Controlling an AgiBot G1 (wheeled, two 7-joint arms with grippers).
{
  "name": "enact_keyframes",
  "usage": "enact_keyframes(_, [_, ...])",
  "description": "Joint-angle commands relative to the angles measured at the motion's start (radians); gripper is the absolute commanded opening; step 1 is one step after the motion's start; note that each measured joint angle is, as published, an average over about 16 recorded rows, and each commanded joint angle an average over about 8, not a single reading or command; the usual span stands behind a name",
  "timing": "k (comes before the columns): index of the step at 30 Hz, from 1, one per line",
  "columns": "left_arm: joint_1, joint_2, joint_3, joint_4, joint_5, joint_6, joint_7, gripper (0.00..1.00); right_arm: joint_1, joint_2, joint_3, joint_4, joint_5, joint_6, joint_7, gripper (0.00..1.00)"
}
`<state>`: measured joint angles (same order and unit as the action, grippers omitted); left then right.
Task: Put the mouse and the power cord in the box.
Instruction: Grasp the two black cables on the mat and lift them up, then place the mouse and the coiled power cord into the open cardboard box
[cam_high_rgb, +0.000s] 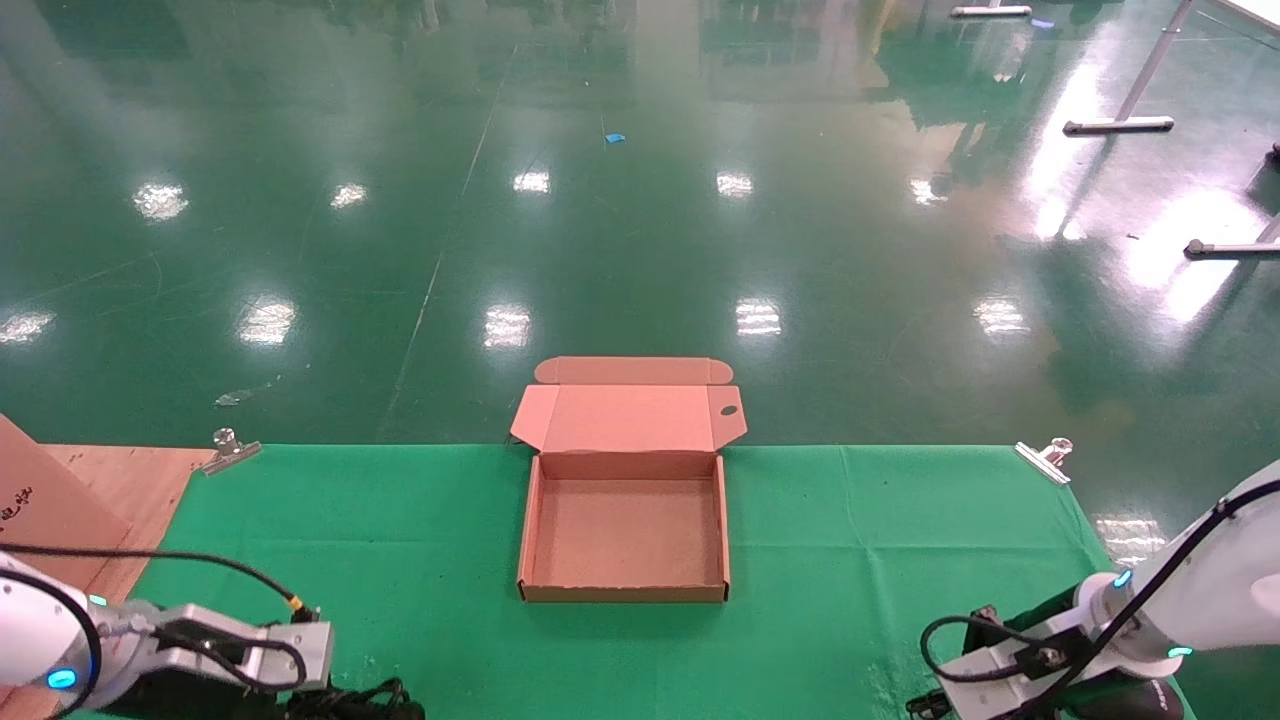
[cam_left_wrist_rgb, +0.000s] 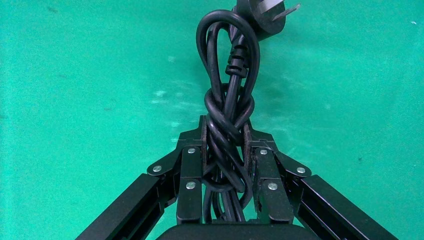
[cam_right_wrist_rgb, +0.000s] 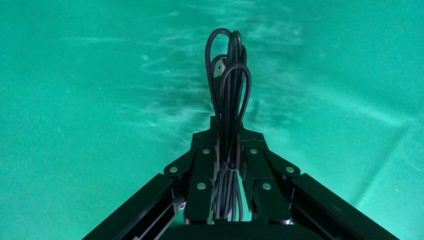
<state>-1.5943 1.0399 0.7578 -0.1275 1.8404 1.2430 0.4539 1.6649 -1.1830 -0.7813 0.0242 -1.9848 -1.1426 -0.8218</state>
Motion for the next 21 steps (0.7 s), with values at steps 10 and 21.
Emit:
enact_keyframes(10, [-0.126, 0.001, 0.014, -0.082, 0.023, 0.085, -0.019, 0.0, 0.137, 0.021, 0.029, 0.022, 0.042, -0.112, -0.013, 0.0])
enact_keyframes(21, [-0.256, -0.021, 0.005, -0.389, 0.015, 0.219, -0.184, 0.0, 0.288, -0.005, 0.051, 0.083, 0.074, -0.197, 0.015, 0.0])
